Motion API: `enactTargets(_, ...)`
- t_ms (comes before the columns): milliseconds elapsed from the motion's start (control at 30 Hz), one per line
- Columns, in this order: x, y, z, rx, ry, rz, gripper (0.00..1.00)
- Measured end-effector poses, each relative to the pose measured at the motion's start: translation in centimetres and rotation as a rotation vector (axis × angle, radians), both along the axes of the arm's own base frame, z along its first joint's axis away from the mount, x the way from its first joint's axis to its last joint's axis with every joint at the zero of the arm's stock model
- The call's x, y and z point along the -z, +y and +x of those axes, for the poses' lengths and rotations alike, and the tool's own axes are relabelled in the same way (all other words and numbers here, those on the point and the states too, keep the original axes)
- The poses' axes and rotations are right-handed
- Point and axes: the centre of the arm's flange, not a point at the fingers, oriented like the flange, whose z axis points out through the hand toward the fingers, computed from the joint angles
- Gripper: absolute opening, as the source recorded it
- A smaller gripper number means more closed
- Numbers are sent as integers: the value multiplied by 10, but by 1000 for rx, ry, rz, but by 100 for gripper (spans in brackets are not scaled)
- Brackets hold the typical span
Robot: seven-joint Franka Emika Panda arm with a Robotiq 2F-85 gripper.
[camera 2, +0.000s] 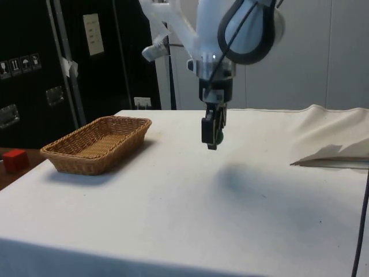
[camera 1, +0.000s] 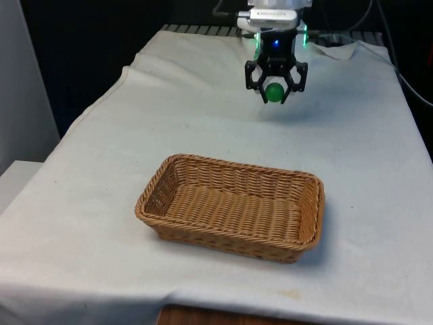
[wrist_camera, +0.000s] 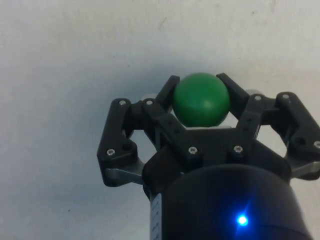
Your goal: Pick up the ball and place it into the basket.
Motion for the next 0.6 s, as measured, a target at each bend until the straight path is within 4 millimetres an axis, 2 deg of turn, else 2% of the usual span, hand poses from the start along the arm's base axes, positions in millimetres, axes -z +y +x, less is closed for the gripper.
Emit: enactTargets(600,-63,11,39,-32,-12,57,0)
